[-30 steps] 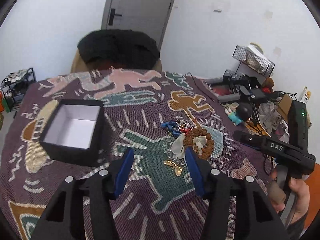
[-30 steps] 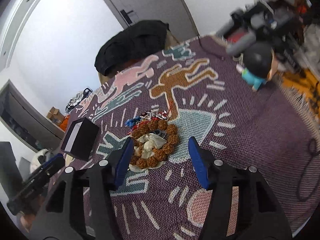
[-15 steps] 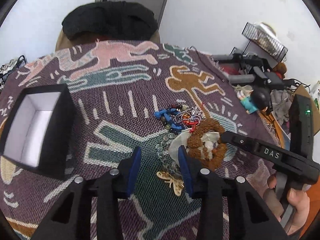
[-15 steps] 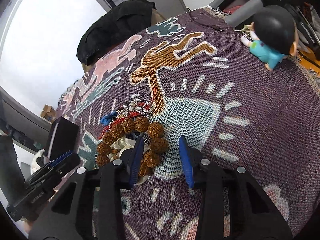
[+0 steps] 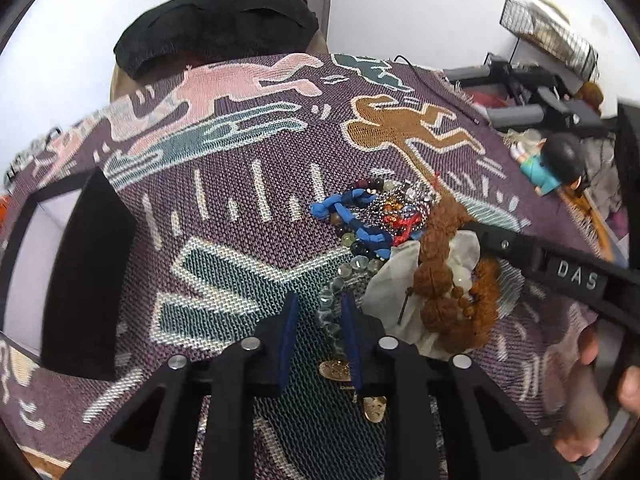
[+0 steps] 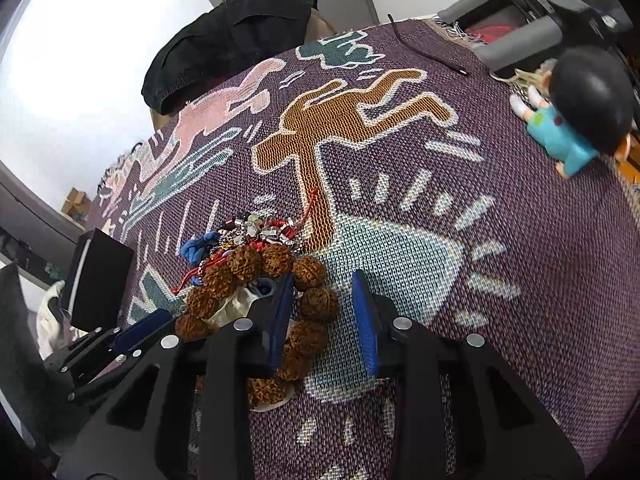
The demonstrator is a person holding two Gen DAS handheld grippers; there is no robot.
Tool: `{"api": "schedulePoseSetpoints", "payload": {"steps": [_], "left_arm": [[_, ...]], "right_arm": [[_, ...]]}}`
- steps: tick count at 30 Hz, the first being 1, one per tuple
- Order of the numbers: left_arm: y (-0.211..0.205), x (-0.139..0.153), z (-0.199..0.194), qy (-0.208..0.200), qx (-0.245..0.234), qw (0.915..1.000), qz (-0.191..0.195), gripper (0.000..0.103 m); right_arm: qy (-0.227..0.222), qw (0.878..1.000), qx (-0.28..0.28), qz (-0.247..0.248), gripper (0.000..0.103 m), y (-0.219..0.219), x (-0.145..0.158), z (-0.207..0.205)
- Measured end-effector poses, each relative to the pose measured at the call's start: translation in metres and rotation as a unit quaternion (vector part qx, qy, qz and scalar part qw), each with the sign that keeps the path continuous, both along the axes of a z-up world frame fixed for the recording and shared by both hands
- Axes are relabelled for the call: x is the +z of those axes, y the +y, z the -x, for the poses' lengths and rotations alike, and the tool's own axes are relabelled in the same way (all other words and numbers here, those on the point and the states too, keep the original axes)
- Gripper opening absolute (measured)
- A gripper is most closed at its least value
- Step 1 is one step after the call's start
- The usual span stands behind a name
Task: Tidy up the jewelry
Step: 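Grasp the brown bead bracelet with the right tool while the left grasps the grey bead bracelet, then drop the grey bracelet into the black box with the left tool while the right carries the brown bracelet there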
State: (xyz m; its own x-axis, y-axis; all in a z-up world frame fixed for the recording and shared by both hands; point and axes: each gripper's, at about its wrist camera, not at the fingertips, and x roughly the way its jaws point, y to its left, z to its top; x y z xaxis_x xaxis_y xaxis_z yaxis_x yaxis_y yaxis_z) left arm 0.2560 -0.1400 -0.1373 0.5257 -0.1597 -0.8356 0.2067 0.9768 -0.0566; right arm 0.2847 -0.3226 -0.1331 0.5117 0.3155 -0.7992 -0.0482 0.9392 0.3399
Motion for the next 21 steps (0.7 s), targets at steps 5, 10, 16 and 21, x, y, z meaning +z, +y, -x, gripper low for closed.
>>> {"api": "schedulePoseSetpoints", "payload": {"steps": [5,10,16,21], "left_arm": [[0.01,0.0,-0.003,0.006,0.005,0.9999,0.014,0.006],[0.023,0.011,0.0,0.0,0.008,0.9986,0.053,0.006],[0.028,0.043,0.009,-0.03,0.004,0.997,0.072,0.006],[0.034,0.067,0.019,-0.055,0.0,0.9953,0.08,0.006]], "right_arm": [[-0.008,0.999,0.023,0.046,0.032,0.01,0.001,0.001],[0.001,1.0,0.019,-0.01,0.021,-0.006,-0.001,0.007],[-0.022,0.995,0.04,-0.086,0.021,-0.01,0.021,0.021],[-0.047,0.99,0.072,-0.109,0.021,0.007,0.047,0.034]]}}
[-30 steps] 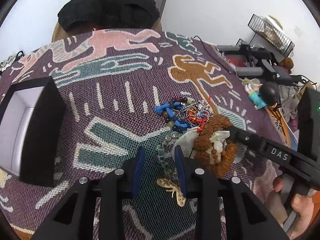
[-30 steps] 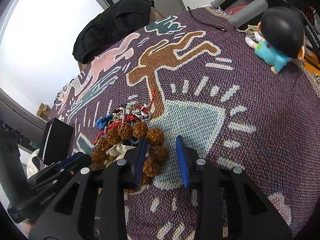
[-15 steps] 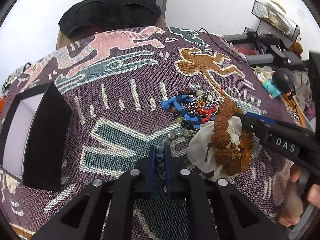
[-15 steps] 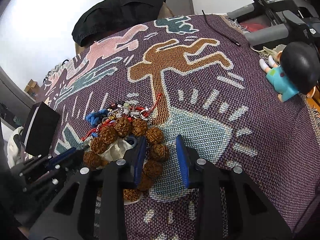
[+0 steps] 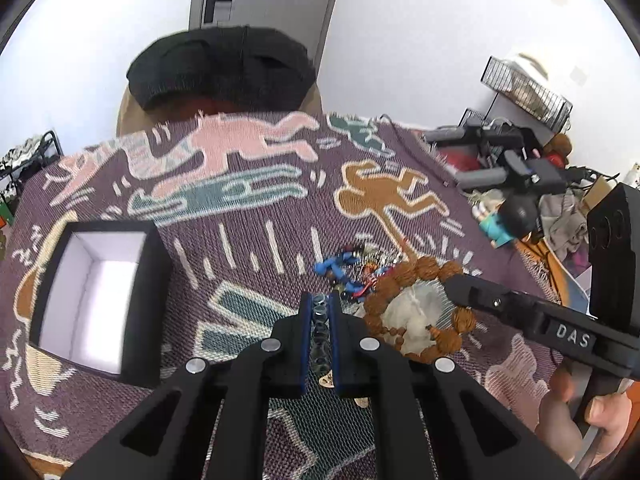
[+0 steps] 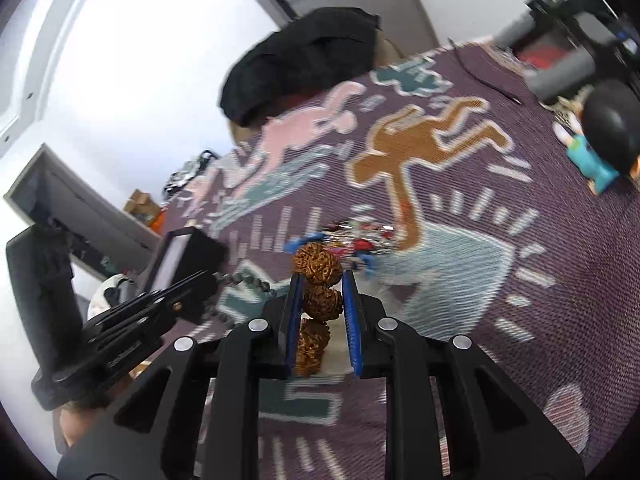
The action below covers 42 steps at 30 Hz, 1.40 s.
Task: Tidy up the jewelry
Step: 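Drop the grey bracelet into the black box with the left tool while the right carries the brown bracelet there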
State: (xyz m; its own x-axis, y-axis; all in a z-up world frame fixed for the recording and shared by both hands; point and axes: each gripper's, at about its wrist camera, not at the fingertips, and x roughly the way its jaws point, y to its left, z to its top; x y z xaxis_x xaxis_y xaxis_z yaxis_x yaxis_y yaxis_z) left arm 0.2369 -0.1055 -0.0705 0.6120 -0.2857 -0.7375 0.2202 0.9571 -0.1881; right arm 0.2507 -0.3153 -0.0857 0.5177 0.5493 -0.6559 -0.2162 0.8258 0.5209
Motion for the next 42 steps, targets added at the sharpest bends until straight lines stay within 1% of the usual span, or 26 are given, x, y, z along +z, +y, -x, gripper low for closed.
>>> {"api": "schedulePoseSetpoints", "payload": {"steps": [7,11,15,20,25,27,30,37,40,42], "left_arm": [[0.02,0.034,0.011,-0.035,0.009,0.9993,0.009,0.006],[0.04,0.052,0.015,-0.051,0.02,0.9984,0.013,0.006],[0.063,0.063,0.016,-0.061,0.035,0.9975,0.01,0.006],[0.097,0.066,0.013,-0.063,0.062,0.996,0.01,0.006],[0.122,0.062,0.006,-0.061,0.084,0.9946,0.001,0.006],[0.127,0.057,0.003,-0.059,0.088,0.9943,-0.007,0.006],[0.133,0.044,-0.004,-0.044,0.091,0.9948,-0.013,0.006],[0.142,0.002,-0.017,0.001,0.099,0.995,-0.007,0.007],[0.146,-0.009,-0.021,0.014,0.108,0.9939,-0.016,0.008],[0.15,-0.011,-0.021,0.017,0.115,0.9929,-0.026,0.033]], "right_arm": [[-0.041,0.999,0.019,-0.012,0.021,0.018,0.035,0.017],[-0.058,0.998,0.025,-0.017,0.021,0.027,0.051,0.022],[-0.071,0.997,0.032,-0.02,0.021,0.039,0.064,0.024],[-0.076,0.996,0.04,-0.024,0.021,0.057,0.069,0.023],[-0.074,0.996,0.047,-0.025,0.021,0.074,0.067,0.023],[-0.072,0.996,0.05,-0.027,0.021,0.081,0.064,0.021],[-0.07,0.996,0.055,-0.029,0.021,0.088,0.062,0.022],[-0.066,0.995,0.066,-0.029,0.021,0.104,0.056,0.018],[-0.063,0.995,0.07,-0.029,0.021,0.11,0.054,0.017],[-0.059,0.995,0.073,-0.029,0.021,0.115,0.053,0.015]]}}
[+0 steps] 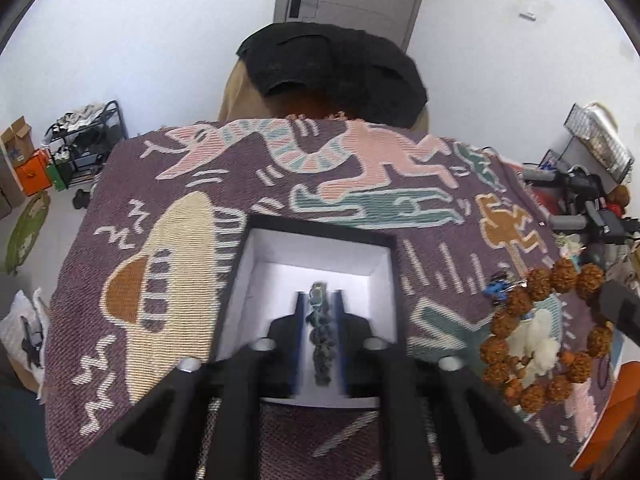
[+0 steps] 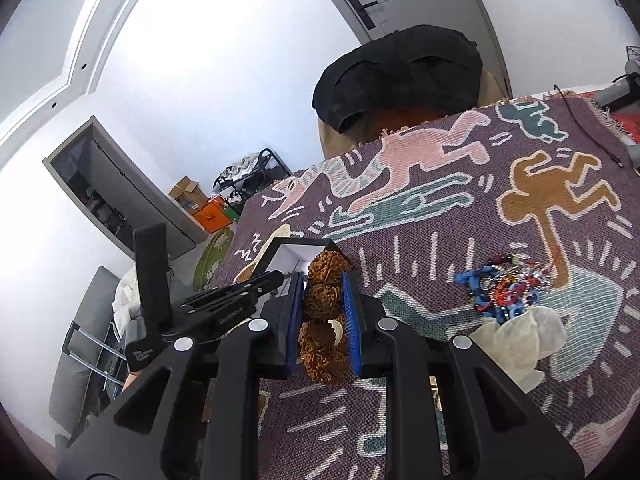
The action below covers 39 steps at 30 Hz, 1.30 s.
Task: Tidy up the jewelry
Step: 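Drop the grey bracelet into the black box with the left tool while the right carries the brown bracelet there, then move both open tools back to the jewelry pile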
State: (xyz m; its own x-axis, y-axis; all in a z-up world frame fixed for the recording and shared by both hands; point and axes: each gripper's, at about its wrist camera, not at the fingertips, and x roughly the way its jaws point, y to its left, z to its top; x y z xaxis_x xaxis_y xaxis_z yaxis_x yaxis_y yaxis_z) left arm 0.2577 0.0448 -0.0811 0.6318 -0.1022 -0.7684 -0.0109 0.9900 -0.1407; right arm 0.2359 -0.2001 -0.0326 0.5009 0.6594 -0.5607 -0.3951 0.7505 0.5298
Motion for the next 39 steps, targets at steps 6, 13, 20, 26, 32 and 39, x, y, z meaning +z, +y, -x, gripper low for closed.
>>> {"api": "schedulePoseSetpoints", "payload": {"steps": [6,13,20,26,32,39], "left_arm": [[0.016,0.024,0.022,-0.055,0.009,0.9985,0.004,0.069],[0.038,0.042,0.047,-0.082,0.024,0.9964,-0.001,0.075],[0.073,0.053,0.071,-0.111,0.058,0.9919,0.023,0.091],[0.102,0.051,0.084,-0.117,0.088,0.9889,0.029,0.095],[0.122,0.044,0.092,-0.107,0.108,0.9872,0.048,0.095],[0.112,0.038,0.087,-0.099,0.093,0.9896,0.048,0.095]], "right_arm": [[-0.003,1.0,0.014,-0.006,0.021,0.017,0.008,-0.006],[-0.008,1.0,0.029,-0.007,0.021,0.051,0.02,-0.019],[0.007,0.999,0.045,0.003,0.021,0.091,0.01,-0.036],[0.028,0.998,0.05,0.004,0.021,0.119,-0.007,-0.045],[0.011,0.997,0.063,0.049,0.028,0.146,-0.02,-0.047],[0.015,0.996,0.045,0.08,0.093,0.129,-0.026,-0.043]]}}
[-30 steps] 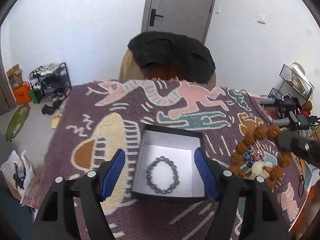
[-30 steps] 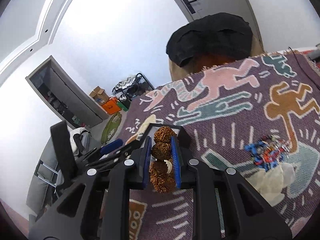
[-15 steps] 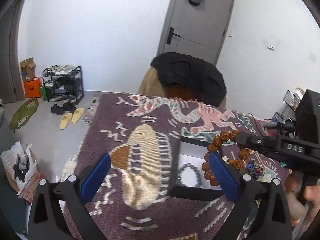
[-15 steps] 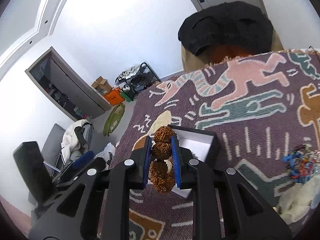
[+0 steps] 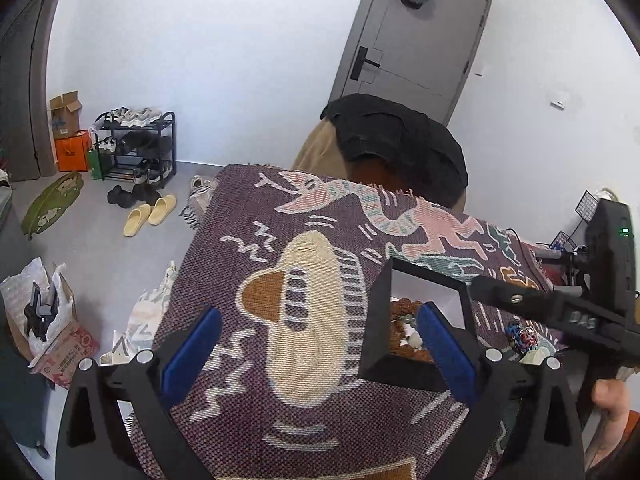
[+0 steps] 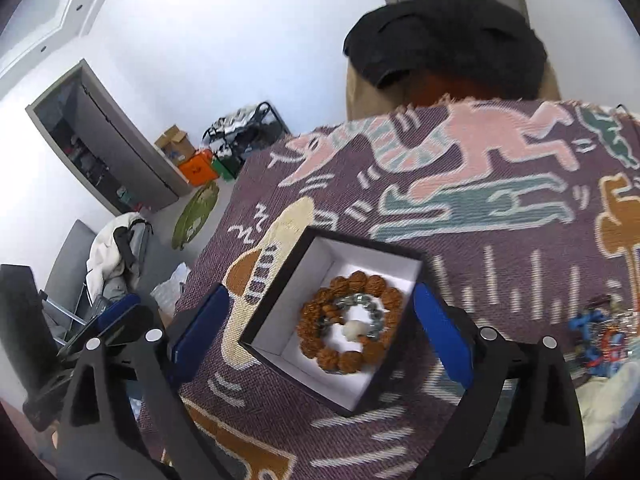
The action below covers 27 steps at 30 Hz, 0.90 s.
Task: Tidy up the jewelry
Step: 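Move both open tools back to the jewelry pile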
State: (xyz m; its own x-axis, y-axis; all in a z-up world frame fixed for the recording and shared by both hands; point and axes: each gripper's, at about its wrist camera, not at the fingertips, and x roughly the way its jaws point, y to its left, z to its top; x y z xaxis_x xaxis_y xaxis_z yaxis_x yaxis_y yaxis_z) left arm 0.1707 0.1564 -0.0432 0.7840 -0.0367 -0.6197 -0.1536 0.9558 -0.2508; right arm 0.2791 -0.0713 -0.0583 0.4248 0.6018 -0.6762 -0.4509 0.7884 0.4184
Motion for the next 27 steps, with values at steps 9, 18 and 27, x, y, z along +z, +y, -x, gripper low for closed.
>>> {"api": "schedulePoseSetpoints", "payload": {"steps": [9,18,27], "left_arm": [[-0.034,0.008,-0.01,-0.005,-0.027,0.9995,-0.013,0.095],[-0.077,0.015,-0.019,-0.008,-0.062,0.9978,-0.022,0.095],[-0.131,0.012,-0.027,-0.006,-0.113,0.9933,-0.021,0.095]], "right_arm": [[-0.016,0.998,-0.045,-0.029,0.094,-0.072,0.024,0.023],[-0.031,0.993,-0.108,-0.031,0.097,-0.142,0.025,0.046],[-0.02,0.983,-0.179,-0.043,0.097,-0.212,0.004,0.058]]}}
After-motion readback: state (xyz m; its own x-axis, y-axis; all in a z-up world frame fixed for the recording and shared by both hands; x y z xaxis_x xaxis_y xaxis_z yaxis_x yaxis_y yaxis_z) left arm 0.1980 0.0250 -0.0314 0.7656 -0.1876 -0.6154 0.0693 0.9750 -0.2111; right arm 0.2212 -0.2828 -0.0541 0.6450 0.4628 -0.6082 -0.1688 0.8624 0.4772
